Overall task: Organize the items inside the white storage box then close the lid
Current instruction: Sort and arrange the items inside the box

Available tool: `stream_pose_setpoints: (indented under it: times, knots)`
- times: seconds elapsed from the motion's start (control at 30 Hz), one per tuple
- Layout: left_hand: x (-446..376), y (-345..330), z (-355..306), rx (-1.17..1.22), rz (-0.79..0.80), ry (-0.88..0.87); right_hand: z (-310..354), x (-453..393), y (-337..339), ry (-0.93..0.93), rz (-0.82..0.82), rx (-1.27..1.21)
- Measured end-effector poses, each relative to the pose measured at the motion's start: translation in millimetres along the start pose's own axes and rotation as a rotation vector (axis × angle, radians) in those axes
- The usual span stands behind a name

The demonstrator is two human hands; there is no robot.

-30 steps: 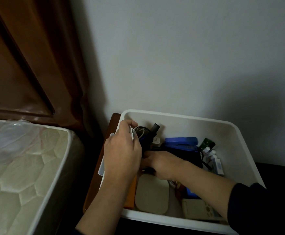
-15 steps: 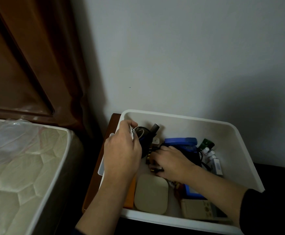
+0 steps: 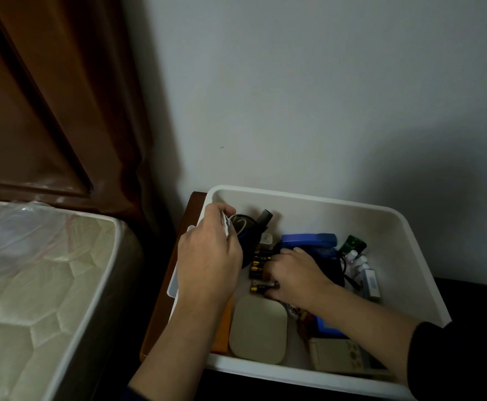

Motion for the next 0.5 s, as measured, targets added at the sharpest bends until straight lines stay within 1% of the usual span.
stream_pose_setpoints:
  times: [0.23,0.37,0.5]
  knots:
    - [0.7,0.7,-1.6,0.003,-0.003,-0.007,11.0,-5.8,4.8,-0.132,0.041,-0.189]
    - [0.7,0.9,-1.7,0.005,-0.006,-0.013,12.8,-7.3,3.4,-0.121,0.046,-0.221]
    - [1.3,2.1,-2.5,0.005,-0.01,-0.019,10.8,-6.0,7.3,-0.14,0.049,-0.304]
Point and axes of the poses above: each hand's wrist, its own x-axis away from the middle knuckle, its own y-axis out of the back of the hand, z = x × y, the point moved 1 cm from there along -x, towards the middle knuckle, and after that the axes turned 13 degrees about y, right-handed, at the moved point
